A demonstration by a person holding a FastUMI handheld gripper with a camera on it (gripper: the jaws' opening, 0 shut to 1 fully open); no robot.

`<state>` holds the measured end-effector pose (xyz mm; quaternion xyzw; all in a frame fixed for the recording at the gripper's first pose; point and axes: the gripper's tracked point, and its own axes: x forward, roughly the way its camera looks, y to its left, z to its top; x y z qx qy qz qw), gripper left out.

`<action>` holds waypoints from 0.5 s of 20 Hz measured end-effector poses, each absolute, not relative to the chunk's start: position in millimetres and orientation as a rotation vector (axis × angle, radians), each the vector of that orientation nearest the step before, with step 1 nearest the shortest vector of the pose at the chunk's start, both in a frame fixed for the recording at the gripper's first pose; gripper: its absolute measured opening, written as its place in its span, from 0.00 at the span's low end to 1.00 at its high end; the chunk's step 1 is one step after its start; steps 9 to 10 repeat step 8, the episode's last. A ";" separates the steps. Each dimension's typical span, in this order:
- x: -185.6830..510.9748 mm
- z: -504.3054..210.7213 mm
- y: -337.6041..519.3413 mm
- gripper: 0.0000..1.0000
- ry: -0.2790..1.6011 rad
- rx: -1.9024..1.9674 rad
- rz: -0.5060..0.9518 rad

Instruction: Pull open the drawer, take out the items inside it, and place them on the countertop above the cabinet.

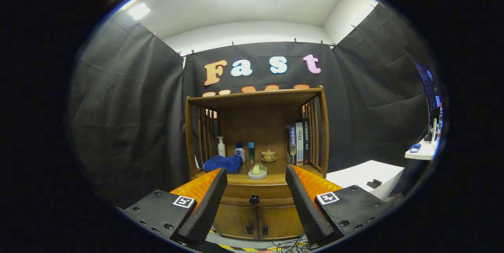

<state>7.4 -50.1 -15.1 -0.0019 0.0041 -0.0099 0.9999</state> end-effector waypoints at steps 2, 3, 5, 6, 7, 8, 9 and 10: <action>7.7 -15.4 -50.1 0.97 0.011 -0.004 -0.019; 7.9 -14.4 -50.0 0.97 0.009 -0.004 -0.021; 8.1 -15.0 -50.3 0.97 0.009 -0.007 -0.023; 8.9 -14.8 -49.4 0.97 0.010 -0.006 -0.021; 8.7 -15.3 -49.7 0.97 0.010 -0.005 -0.021; 8.0 -14.7 -50.0 0.97 0.009 -0.005 -0.022; 8.0 -14.7 -50.0 0.97 0.009 -0.005 -0.022; 8.0 -14.7 -50.0 0.97 0.009 -0.005 -0.022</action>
